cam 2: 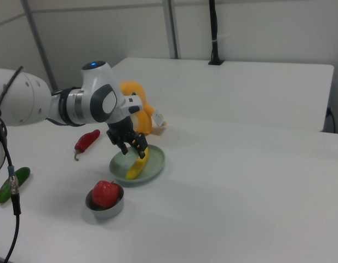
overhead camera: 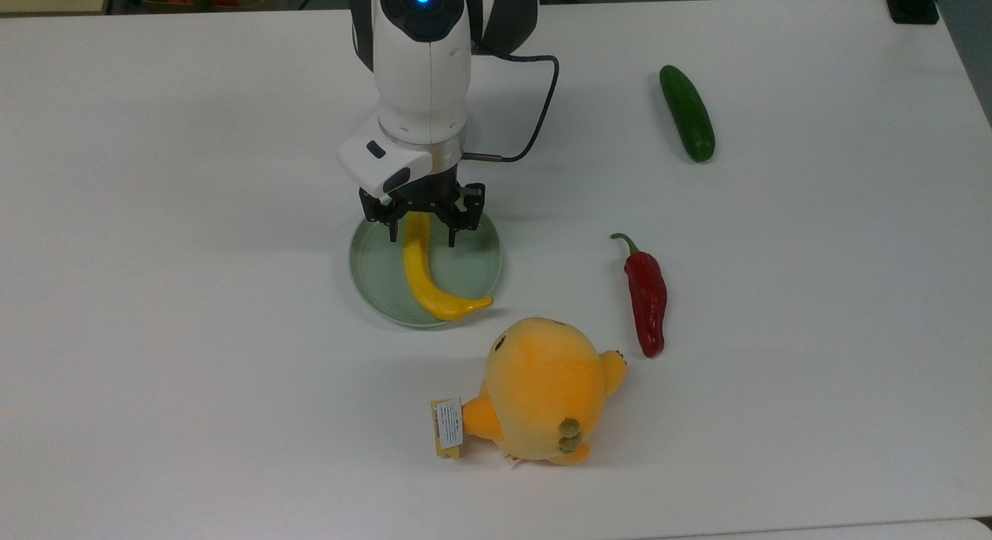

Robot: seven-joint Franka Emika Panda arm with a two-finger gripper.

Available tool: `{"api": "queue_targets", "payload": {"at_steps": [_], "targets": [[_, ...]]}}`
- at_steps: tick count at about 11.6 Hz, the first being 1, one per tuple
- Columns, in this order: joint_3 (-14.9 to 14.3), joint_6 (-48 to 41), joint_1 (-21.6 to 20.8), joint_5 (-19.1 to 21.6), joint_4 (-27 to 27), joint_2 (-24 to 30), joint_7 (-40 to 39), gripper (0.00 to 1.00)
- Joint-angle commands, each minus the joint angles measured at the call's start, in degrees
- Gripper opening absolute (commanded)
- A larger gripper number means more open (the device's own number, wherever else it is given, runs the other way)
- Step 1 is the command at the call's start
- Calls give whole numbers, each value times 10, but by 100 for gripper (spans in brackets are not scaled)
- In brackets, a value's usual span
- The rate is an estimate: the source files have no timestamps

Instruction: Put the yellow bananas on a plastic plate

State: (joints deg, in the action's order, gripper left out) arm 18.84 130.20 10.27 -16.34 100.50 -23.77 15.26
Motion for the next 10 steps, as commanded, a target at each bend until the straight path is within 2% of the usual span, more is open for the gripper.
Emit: {"api": "queue_targets", "payload": {"at_steps": [1,5,6,7,8,10], "targets": [[1,-23,0,-3,2,6,12,100],[1,-121,4,10,0,71,14,100],[0,-136,6,35,0,94,14,100],[-9,-137,10,84,1,118,14,100],[-28,-138,8,123,1,142,14,100],[-56,-149,-3,147,13,188,14,100]]}}
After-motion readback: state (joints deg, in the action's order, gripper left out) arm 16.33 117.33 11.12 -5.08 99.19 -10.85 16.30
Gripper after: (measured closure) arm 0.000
